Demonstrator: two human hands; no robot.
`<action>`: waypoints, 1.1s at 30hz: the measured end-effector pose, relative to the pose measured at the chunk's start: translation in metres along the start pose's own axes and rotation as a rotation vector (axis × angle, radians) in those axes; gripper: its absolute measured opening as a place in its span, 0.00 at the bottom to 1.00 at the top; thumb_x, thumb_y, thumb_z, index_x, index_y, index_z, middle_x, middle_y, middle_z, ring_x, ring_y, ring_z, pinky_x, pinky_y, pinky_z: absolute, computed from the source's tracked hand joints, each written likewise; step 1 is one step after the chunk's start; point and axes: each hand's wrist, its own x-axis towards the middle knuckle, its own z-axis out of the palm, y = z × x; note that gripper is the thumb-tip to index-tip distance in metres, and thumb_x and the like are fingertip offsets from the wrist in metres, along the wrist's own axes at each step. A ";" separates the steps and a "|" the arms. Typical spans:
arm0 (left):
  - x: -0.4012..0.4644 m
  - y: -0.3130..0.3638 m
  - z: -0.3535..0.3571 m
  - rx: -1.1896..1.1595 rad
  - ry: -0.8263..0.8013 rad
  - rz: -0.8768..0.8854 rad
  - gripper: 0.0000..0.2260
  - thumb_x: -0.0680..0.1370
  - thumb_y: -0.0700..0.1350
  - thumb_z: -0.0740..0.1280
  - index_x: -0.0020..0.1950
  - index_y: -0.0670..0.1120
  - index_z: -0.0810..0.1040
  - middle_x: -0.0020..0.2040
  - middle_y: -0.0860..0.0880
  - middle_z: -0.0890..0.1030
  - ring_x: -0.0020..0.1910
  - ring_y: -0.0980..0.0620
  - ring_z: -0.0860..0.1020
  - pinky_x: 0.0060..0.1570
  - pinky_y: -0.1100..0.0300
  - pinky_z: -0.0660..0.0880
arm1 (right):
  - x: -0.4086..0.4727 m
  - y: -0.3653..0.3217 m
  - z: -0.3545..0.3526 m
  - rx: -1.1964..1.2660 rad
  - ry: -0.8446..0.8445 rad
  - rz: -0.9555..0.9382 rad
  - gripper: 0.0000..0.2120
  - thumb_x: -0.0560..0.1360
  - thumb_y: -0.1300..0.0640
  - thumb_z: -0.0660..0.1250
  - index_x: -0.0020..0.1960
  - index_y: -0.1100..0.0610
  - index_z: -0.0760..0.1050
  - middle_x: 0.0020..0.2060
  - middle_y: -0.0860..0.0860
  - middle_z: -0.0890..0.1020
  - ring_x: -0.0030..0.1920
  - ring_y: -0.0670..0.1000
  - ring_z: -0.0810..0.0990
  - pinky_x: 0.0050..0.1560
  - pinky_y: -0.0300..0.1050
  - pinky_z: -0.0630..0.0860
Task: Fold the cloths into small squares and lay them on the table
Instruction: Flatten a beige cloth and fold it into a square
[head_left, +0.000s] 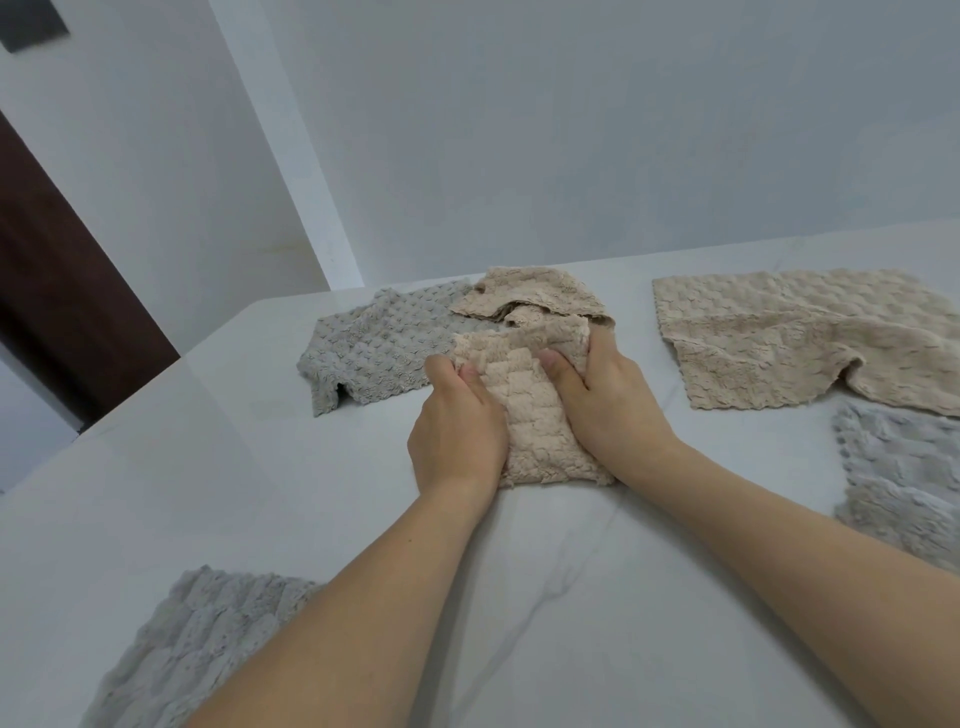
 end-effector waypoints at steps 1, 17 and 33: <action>0.001 0.000 0.001 0.008 -0.004 -0.002 0.11 0.84 0.50 0.49 0.56 0.44 0.64 0.39 0.49 0.76 0.47 0.40 0.78 0.39 0.52 0.65 | 0.000 -0.001 0.000 -0.006 0.004 -0.007 0.17 0.80 0.44 0.59 0.55 0.58 0.66 0.47 0.57 0.80 0.48 0.58 0.78 0.48 0.51 0.73; 0.022 -0.009 -0.003 0.009 -0.126 0.084 0.10 0.84 0.51 0.49 0.55 0.45 0.64 0.36 0.54 0.71 0.40 0.45 0.72 0.39 0.52 0.65 | 0.003 -0.006 0.004 -0.017 0.068 0.011 0.17 0.80 0.44 0.59 0.57 0.58 0.68 0.50 0.50 0.76 0.48 0.50 0.72 0.44 0.42 0.65; 0.110 -0.156 -0.183 -0.353 -0.223 -0.217 0.11 0.79 0.46 0.61 0.37 0.45 0.72 0.35 0.48 0.75 0.31 0.52 0.72 0.27 0.61 0.65 | 0.017 -0.161 0.171 0.151 0.008 0.001 0.16 0.80 0.44 0.59 0.51 0.58 0.67 0.40 0.49 0.74 0.38 0.47 0.72 0.34 0.41 0.66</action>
